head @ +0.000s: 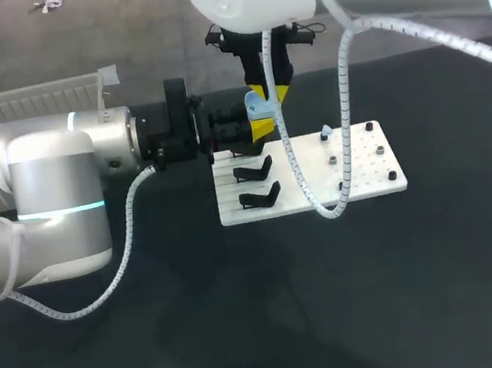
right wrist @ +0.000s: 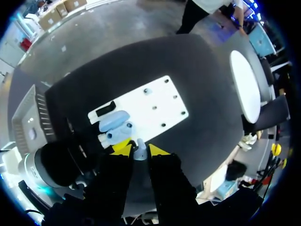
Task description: Pick up each earbud case from the left stands, insert the matching earbuds, close the lid, and place the case in the box.
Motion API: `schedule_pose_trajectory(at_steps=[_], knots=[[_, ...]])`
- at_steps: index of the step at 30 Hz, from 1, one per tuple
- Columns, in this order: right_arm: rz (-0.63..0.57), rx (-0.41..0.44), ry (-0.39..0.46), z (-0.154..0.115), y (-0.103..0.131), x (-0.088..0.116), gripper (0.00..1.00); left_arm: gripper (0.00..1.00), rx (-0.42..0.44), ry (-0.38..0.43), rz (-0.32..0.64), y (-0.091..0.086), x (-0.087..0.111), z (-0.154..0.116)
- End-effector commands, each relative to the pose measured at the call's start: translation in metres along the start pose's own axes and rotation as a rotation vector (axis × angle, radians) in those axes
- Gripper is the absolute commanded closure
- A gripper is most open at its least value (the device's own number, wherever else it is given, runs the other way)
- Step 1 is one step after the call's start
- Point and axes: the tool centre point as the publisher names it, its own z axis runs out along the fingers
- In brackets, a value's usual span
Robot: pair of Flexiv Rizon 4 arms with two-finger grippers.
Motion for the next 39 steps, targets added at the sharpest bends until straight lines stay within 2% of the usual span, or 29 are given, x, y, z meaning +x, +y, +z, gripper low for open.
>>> schedule_pose_trajectory(at_steps=[1, 39], knots=[[-0.002, 0.016, 0.009, 0.002, 0.008, -0.004, 1.0, 1.0, -0.007, -0.006, 0.005, -0.001, 0.001, 0.0], [0.015, 0.035, 0.034, 0.014, 0.016, -0.013, 1.0, 1.0, -0.007, -0.006, 0.005, -0.001, 0.001, 0.0]])
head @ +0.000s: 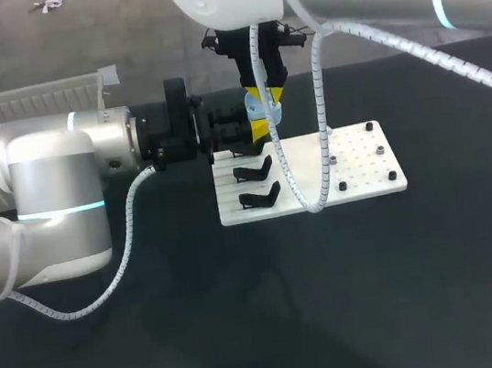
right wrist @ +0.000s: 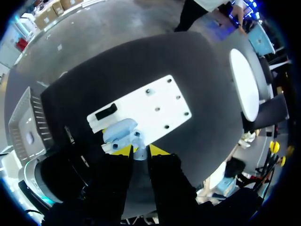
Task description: Pick up each earbud case from the left stands, insert the matching earbuds, close the lid, and place the case in the box.
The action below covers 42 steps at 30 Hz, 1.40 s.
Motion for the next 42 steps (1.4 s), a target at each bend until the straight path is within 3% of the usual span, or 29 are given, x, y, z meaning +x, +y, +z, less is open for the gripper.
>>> schedule_pose_trajectory(at_steps=[1, 42], knots=[[0.0, 0.01, 0.007, 0.0, 0.004, -0.003, 1.0, 1.0, -0.007, -0.006, 0.005, -0.001, 0.001, 0.0], [-0.001, 0.027, 0.035, 0.015, 0.009, -0.008, 1.0, 1.0, -0.007, -0.006, 0.005, -0.001, 0.001, 0.0]])
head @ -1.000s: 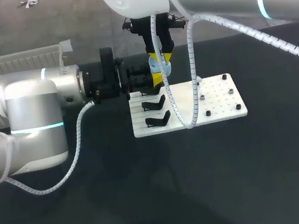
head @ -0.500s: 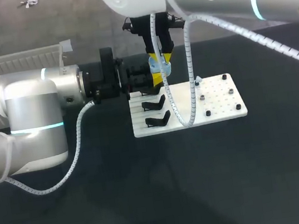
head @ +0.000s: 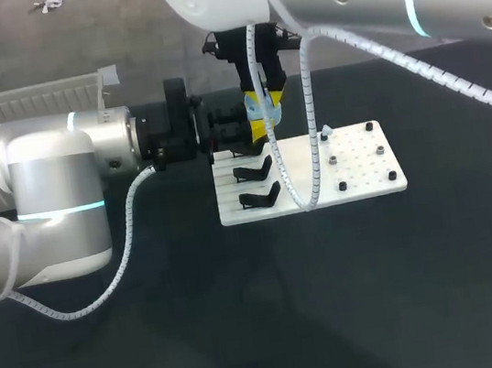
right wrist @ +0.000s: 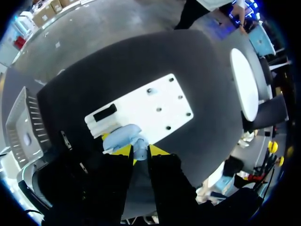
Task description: Pick up each earbud case from the left stands, insert the matching earbuds, close the lid, and place the case in the box.
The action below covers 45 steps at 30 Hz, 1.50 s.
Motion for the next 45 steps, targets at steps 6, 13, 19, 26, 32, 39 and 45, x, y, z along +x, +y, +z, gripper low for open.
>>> schedule_pose_trajectory(at_steps=[6, 13, 19, 26, 32, 39, 45], knots=[[0.007, 0.009, 0.013, 0.003, 0.004, -0.005, 1.0, 1.0, -0.007, -0.006, 0.005, -0.002, 0.001, 0.0], [0.015, 0.002, 0.022, 0.003, 0.002, -0.007, 0.91, 1.0, -0.007, -0.006, 0.005, -0.002, 0.001, 0.0], [0.014, -0.011, 0.026, 0.001, 0.0, -0.006, 0.64, 1.0, -0.007, -0.006, 0.005, -0.002, 0.001, 0.0], [-0.009, -0.113, -0.009, -0.017, -0.021, 0.008, 0.26, 1.0, -0.007, -0.006, 0.005, -0.002, 0.001, 0.0], [-0.045, -0.23, -0.098, -0.029, -0.047, 0.014, 0.0, 1.0, -0.007, -0.006, 0.005, -0.002, 0.001, 0.0], [-0.052, -0.288, -0.179, -0.031, -0.065, 0.014, 0.0, 1.0, -0.007, -0.006, 0.005, -0.002, 0.001, 0.0], [-0.053, -0.309, -0.18, -0.028, -0.079, 0.01, 0.0, 1.0, -0.007, -0.006, 0.005, -0.002, 0.001, 0.0]])
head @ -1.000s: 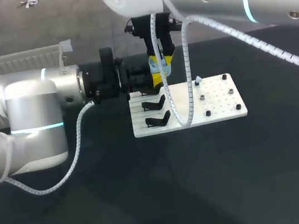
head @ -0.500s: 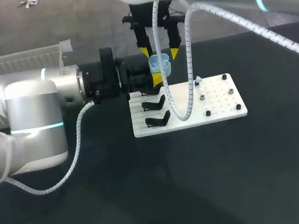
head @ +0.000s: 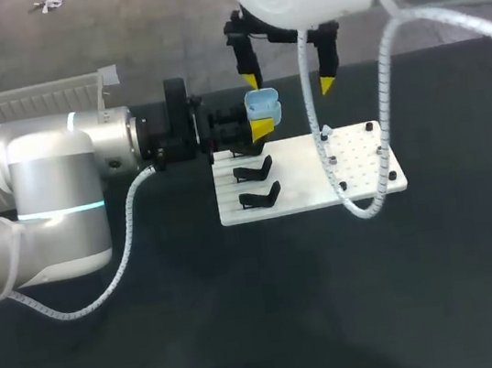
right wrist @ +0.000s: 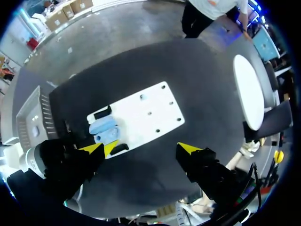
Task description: Pick up each earbud case from the left stands, insert the matching earbuds, close the lid, and place the case in the box.
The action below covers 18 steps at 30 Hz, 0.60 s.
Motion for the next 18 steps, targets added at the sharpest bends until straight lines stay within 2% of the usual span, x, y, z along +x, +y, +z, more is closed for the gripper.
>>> schedule_pose_trajectory(at_steps=[1, 18], knots=[[0.0, -0.208, -0.097, 0.0017, -0.0322, 0.0057, 0.0, 1.0, -0.007, -0.005, 0.005, -0.0016, 0.0011, 0.0002], [0.005, -0.224, -0.102, 0.0014, -0.0357, 0.005, 0.0, 1.0, -0.007, -0.005, 0.005, -0.0016, 0.0011, 0.0002]])
